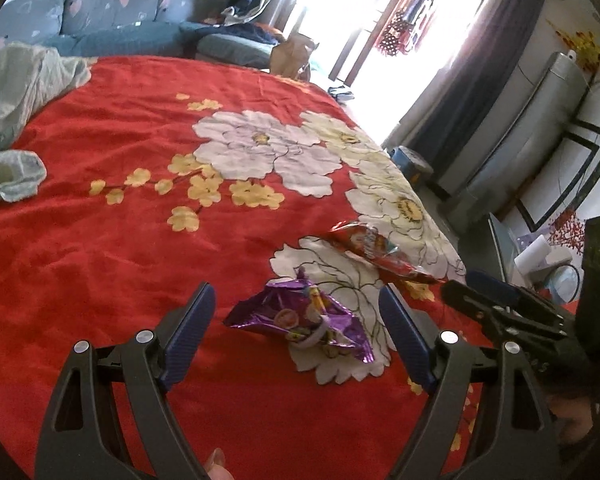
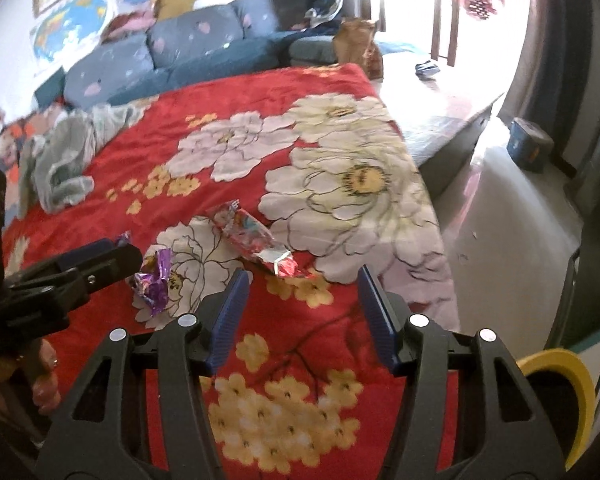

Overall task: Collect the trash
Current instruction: 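Grasp the purple wrapper with the left tool while the right tool grasps the red snack bag, then carry the purple wrapper and red snack bag over the bin with both tools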

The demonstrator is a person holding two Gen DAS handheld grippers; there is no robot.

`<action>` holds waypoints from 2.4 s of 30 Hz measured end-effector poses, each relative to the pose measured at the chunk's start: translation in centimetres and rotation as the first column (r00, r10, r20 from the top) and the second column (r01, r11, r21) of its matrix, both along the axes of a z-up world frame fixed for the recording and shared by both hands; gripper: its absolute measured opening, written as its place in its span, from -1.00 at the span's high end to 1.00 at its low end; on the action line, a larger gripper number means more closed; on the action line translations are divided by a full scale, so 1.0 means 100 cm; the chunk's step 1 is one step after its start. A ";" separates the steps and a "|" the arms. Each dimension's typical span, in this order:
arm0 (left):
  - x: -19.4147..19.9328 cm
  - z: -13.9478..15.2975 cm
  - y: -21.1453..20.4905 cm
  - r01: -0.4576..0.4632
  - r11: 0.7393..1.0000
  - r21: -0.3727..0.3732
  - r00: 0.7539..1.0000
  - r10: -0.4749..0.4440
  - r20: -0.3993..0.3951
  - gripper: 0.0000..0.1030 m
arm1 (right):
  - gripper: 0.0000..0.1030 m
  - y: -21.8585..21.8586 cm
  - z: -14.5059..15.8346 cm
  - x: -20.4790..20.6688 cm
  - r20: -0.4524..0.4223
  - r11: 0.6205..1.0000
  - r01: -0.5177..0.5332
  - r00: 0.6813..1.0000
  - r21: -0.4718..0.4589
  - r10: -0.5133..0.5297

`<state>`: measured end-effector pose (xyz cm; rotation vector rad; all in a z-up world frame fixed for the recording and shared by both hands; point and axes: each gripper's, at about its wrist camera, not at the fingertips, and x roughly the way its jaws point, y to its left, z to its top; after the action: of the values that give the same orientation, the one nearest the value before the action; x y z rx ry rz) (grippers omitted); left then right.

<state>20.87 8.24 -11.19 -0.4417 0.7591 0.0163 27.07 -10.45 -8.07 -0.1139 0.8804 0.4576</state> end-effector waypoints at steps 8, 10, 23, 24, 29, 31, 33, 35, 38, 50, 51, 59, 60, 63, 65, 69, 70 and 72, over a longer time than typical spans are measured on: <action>0.007 -0.014 0.001 0.009 0.999 -0.036 0.999 -0.010 -0.033 -0.14 | 0.60 0.020 -0.020 0.017 -0.042 0.998 -0.041 0.998 -0.045 0.039; 0.008 -0.015 0.002 0.008 0.999 -0.037 0.999 -0.010 -0.034 0.03 | 0.90 0.022 -0.023 0.016 -0.059 0.998 -0.054 0.997 -0.032 0.052; 0.004 -0.008 -0.022 0.096 0.995 -0.031 0.995 -0.096 -0.009 0.10 | 1.00 -0.010 -0.012 -0.029 -0.045 0.997 0.001 0.999 0.081 0.002; 0.003 -0.006 -0.026 0.106 0.994 -0.028 0.994 -0.106 -0.005 0.10 | 1.00 -0.015 -0.011 -0.033 -0.043 0.996 0.010 0.999 0.088 -0.006; -0.001 0.003 -0.049 0.162 0.987 -0.012 0.987 -0.162 0.013 0.10 | 1.00 -0.040 -0.005 -0.052 -0.038 0.991 0.063 0.998 0.122 -0.059; -0.003 0.006 -0.060 0.187 0.982 -0.002 0.982 -0.187 0.021 0.11 | 1.00 -0.052 -0.002 -0.059 -0.034 0.988 0.083 0.996 0.134 -0.080; -0.005 0.009 -0.069 0.207 0.978 0.006 0.978 -0.207 0.025 0.11 | 1.00 -0.064 0.002 -0.067 -0.027 0.984 0.111 0.994 0.142 -0.108; -0.007 0.014 -0.082 0.232 0.972 0.021 0.972 -0.233 0.033 0.11 | 1.00 -0.075 0.003 -0.072 -0.022 0.980 0.134 0.991 0.147 -0.132; -0.011 0.019 -0.096 0.264 0.964 0.037 0.963 -0.266 0.043 0.11 | 1.00 -0.093 0.005 -0.080 -0.021 0.974 0.170 0.985 0.150 -0.169; -0.024 0.036 -0.153 0.376 0.922 0.095 0.921 -0.383 0.069 0.11 | 1.00 -0.157 0.004 -0.104 -0.042 0.938 0.301 0.953 0.168 -0.299; -0.025 0.037 -0.157 0.383 0.918 0.098 0.918 -0.391 0.070 0.11 | 1.00 -0.162 0.003 -0.106 -0.044 0.936 0.310 0.951 0.169 -0.307; -0.030 0.042 -0.188 0.445 0.886 0.130 0.887 -0.456 0.073 0.11 | 1.00 -0.200 -0.003 -0.120 -0.065 0.903 0.393 0.919 0.171 -0.388; -0.031 0.042 -0.192 0.452 0.882 0.134 0.883 -0.463 0.073 0.11 | 1.00 -0.203 -0.003 -0.121 -0.067 0.901 0.399 0.917 0.171 -0.393; -0.032 0.043 -0.205 0.473 0.869 0.148 0.871 -0.486 0.071 0.10 | 1.00 -0.212 -0.005 -0.125 -0.076 0.893 0.416 0.909 0.172 -0.409; -0.033 0.043 -0.213 0.485 0.860 0.156 0.863 -0.500 0.069 0.10 | 1.00 -0.217 -0.007 -0.128 -0.082 0.890 0.422 0.907 0.171 -0.414; -0.032 0.043 -0.229 0.507 0.845 0.171 0.850 -0.522 0.063 0.10 | 1.00 -0.225 -0.011 -0.133 -0.096 0.886 0.431 0.902 0.168 -0.421; -0.031 0.042 -0.232 0.512 0.842 0.173 0.847 -0.528 0.062 0.10 | 1.00 -0.227 -0.013 -0.135 -0.102 0.885 0.435 0.900 0.165 -0.424; -0.030 0.042 -0.240 0.523 0.834 0.178 0.840 -0.539 0.057 0.10 | 1.00 -0.231 -0.016 -0.138 -0.113 0.883 0.440 0.897 0.162 -0.427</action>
<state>17.89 -15.75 -7.03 -0.0670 0.7499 -0.4681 13.29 -33.51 -9.65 0.2709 0.9006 0.1191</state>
